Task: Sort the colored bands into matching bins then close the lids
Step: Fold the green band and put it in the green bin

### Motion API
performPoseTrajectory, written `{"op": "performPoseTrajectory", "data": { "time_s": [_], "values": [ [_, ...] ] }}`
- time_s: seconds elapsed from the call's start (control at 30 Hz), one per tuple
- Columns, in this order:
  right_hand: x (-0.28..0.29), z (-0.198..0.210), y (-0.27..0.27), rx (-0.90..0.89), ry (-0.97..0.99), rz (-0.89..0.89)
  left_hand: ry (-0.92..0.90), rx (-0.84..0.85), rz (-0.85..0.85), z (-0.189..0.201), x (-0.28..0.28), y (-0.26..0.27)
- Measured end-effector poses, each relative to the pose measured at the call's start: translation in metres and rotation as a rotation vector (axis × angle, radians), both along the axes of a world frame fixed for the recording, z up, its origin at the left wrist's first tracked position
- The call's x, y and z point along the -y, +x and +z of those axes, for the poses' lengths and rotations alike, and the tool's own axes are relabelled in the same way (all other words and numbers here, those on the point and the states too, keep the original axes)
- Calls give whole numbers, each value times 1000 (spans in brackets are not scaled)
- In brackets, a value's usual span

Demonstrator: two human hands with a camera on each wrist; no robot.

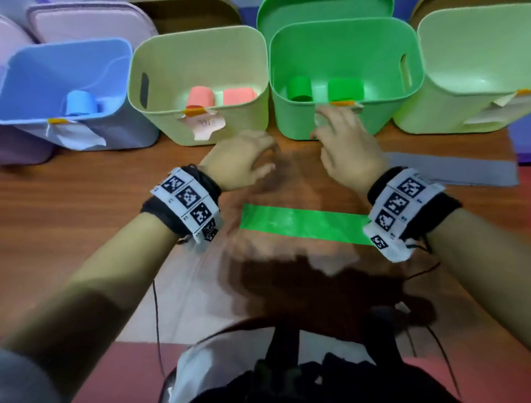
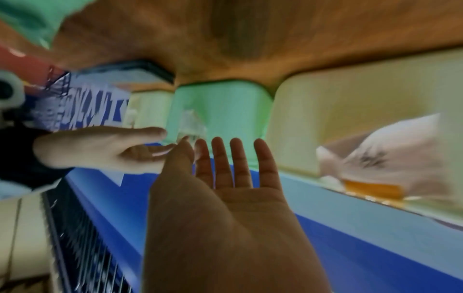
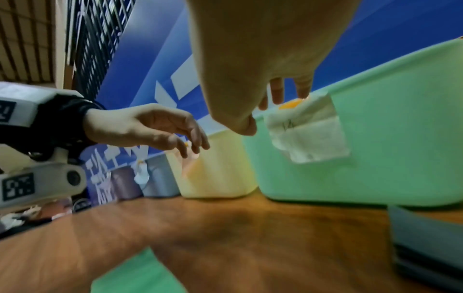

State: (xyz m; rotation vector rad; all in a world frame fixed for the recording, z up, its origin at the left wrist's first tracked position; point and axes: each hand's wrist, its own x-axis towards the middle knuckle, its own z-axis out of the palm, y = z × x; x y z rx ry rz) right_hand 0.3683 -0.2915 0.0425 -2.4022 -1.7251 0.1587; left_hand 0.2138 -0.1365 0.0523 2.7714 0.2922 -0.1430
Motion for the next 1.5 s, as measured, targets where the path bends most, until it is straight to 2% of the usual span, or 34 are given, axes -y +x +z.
{"op": "performPoseTrajectory", "data": {
  "time_s": [0.13,0.2,0.3,0.5,0.63,0.73,0.8,0.93,1.0,1.07,1.17,1.3,1.5],
  "values": [
    [8,-33,-30,-70,-155,158,-7,-269,47,-42,12,-39],
    [10,-49,-46,-124,-277,229,-43,-347,103,-60,17,-55],
    [14,-67,-66,-158,-408,238,-115,-319,238,-79,21,-74],
    [14,-75,-77,-293,-424,106,-330,-151,452,-92,28,-80],
    [14,-75,-80,-293,-409,104,-334,39,587,-87,35,-79],
    [18,-76,-80,-316,-379,73,-321,95,645,-79,39,-77],
    [18,-75,-80,-330,-365,54,-416,76,689,-76,40,-73],
    [20,-78,-81,-305,-371,43,-738,71,742,-67,40,-66],
    [25,-81,-78,-324,-363,24,-811,52,710,-60,45,-60],
    [29,-81,-74,-416,-342,-18,-839,42,691,-55,49,-56],
    [38,-71,-64,-565,-266,-92,-915,90,765,-44,52,-51],
    [65,-52,-46,-584,-180,-159,-1094,213,842,-16,58,-49],
    [107,-15,-32,-787,50,-356,-1363,348,936,22,55,-58]
  ]
}}
